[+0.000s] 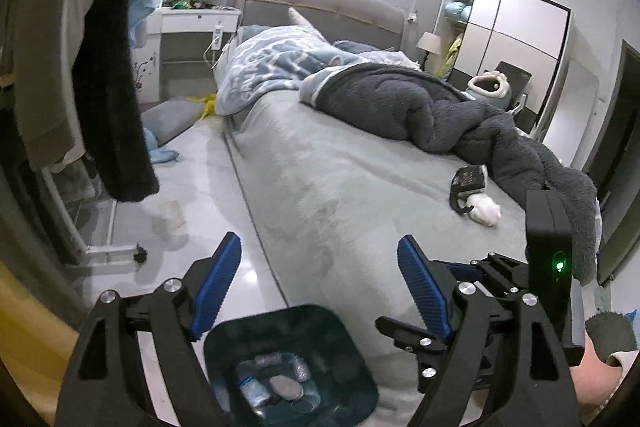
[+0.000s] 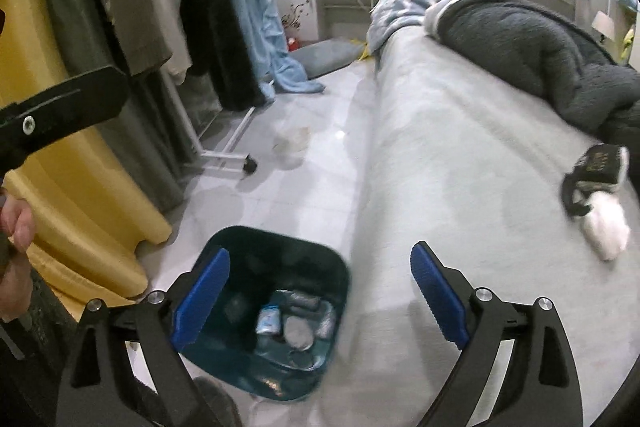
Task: Collect trash
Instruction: 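Move both tools back to the bed toward the black clip and tissue, then close the left tool on the black clip while the right tool grasps another white tissue, then carry the clip and tissue over the teal bin and open both tools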
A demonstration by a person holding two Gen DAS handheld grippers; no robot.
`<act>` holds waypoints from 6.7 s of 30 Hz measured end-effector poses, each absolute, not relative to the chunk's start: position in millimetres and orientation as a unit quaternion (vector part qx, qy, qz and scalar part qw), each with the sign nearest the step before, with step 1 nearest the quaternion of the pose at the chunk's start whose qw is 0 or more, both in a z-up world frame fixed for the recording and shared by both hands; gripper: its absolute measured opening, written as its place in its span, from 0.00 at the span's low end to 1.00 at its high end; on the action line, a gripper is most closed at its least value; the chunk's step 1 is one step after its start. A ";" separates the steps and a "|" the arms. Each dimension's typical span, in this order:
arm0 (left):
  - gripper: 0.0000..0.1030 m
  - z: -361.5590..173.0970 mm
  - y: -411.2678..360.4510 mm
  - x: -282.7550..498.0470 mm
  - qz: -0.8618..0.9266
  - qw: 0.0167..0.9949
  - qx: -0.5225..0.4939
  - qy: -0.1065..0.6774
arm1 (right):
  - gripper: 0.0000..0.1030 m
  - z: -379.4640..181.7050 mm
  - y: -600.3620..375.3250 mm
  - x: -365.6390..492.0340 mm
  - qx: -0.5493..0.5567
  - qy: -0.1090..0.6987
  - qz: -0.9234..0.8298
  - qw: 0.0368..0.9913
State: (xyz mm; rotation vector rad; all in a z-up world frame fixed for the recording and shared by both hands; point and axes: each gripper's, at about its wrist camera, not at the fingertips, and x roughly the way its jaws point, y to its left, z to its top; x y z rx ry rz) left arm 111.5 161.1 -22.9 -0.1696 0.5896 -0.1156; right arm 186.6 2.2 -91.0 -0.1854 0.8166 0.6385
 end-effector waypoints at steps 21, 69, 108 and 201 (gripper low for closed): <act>0.92 -26.5 105.4 179.4 -0.143 0.947 -0.088 0.274 | 0.92 -77.2 -113.7 247.4 -0.075 0.340 0.254 0.902; 0.86 -100.5 -28.2 299.9 -0.294 0.884 -0.053 0.359 | 0.53 -114.9 -249.2 322.7 0.024 0.394 0.295 0.870; 0.21 -123.8 -89.5 312.0 -0.210 0.894 0.006 0.396 | 0.53 -96.5 -281.7 298.3 0.039 0.394 0.261 0.880; 0.63 -203.1 225.1 118.9 -0.010 0.796 -0.160 0.584 | 0.52 -145.1 65.5 198.4 -0.067 0.511 0.323 0.794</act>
